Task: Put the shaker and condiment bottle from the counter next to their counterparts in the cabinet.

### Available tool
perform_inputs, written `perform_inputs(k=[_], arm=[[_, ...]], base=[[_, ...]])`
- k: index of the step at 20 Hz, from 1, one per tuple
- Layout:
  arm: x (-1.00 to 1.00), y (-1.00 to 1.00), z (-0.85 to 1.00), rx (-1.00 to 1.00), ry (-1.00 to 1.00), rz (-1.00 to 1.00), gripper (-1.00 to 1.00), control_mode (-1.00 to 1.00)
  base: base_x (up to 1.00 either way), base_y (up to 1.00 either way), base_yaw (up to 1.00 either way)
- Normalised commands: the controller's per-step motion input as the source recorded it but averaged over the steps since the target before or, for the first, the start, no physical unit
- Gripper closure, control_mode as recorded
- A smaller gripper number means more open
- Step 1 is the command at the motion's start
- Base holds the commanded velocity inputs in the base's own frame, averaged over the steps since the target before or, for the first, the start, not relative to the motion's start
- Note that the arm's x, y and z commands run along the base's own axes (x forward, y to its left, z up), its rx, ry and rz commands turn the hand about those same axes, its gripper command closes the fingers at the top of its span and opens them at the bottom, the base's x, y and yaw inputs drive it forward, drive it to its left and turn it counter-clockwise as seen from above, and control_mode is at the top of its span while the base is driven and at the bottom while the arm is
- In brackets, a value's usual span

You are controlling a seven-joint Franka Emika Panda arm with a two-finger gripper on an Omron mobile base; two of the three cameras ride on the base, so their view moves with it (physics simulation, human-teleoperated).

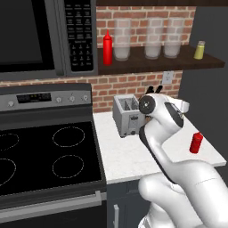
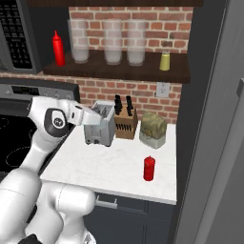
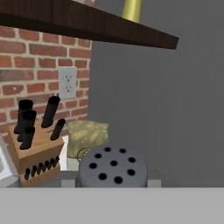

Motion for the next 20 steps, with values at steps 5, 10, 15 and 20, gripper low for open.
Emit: perform_inputs(k=[5,10,15,20], arm=[[0.00,-0.27,0.15,0.00,0.00,0.09,1.00,-1.00],[0.04,-0.15,0.10,0.00,0.00,0.00,1.00,-1.00],[0.15,-0.36,0.66,0.00,0.01,0.00,1.00,-1.00],[0.18,-0.36,0.84,0.00,0.05,0.00,1.00,-1.00]], base=[[0.00,0.00,0.00],[0.00,0.00,0.00],[0.00,0.00,0.00],[0.00,0.00,0.00]])
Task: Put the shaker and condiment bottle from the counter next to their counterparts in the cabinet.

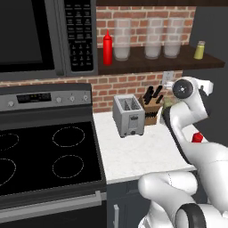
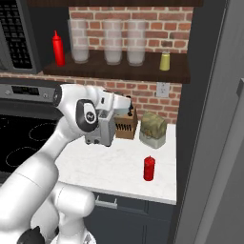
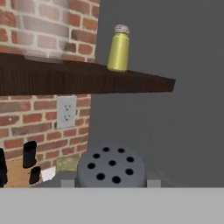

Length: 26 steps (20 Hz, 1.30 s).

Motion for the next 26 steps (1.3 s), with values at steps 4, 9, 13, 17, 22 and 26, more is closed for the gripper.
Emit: perform_inputs(k=[4,9,13,17,22,26], arm=[[0.03,-0.24,0.70,-0.01,0.05,0.00,1.00,-1.00],[0.19,-0.17,0.45,-0.04,0.13,-0.01,1.00,-1.00],[0.20,-0.16,0.44,0.01,0.03,0.00,1.00,-1.00],[0.17,-0.26,0.28,0.07,-0.04,0.04,1.00,-1.00],[0.11,-0.18,0.03,0.08,-0.12,0.09,1.00,-1.00],[0.08,0.00,0.02,0.02,-0.06,0.02,1.00,-1.00]], base=[[0.00,0.00,0.00],[0.00,0.00,0.00],[0.00,0.00,0.00],[0.00,0.00,0.00],[0.00,0.00,0.00],[0.00,0.00,0.00]])
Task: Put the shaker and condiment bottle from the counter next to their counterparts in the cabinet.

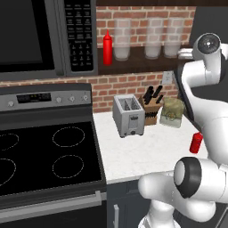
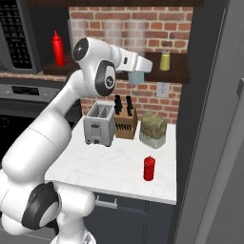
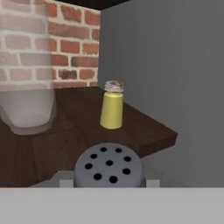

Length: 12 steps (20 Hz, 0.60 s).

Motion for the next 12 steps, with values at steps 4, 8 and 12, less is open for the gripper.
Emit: perform_inputs(k=[4,8,12], arm=[[0.09,0.00,0.25,0.00,-0.08,0.01,1.00,-1.00],[0.19,0.00,0.61,0.00,-0.01,0.02,1.00,-1.00],[0.13,0.00,0.16,0.00,0.04,0.00,1.00,-1.00]], base=[[0.00,0.00,0.00],[0.00,0.00,0.00],[0.00,0.00,0.00]])
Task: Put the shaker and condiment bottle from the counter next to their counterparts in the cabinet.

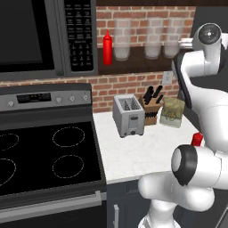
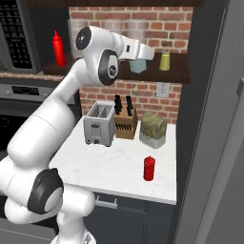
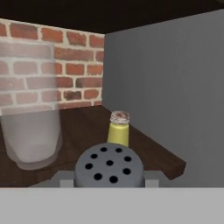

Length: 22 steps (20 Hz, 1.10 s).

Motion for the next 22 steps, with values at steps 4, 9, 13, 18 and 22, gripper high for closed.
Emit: perform_inputs(k=[4,9,13,18,22], arm=[[0.04,0.00,0.00,0.00,0.00,0.00,1.00,-1.00],[0.29,0.00,-0.02,0.00,0.00,0.00,1.00,-1.00],[0.23,0.00,-0.05,0.00,0.00,0.00,1.00,-1.00],[0.25,-0.12,0.00,0.00,0.00,0.00,1.00,-1.00],[0.29,-0.19,-0.08,0.00,-0.01,0.01,1.00,-1.00]], base=[[0.00,0.00,0.00],[0.00,0.00,0.00],[0.00,0.00,0.00],[0.00,0.00,0.00],[0.00,0.00,0.00]])
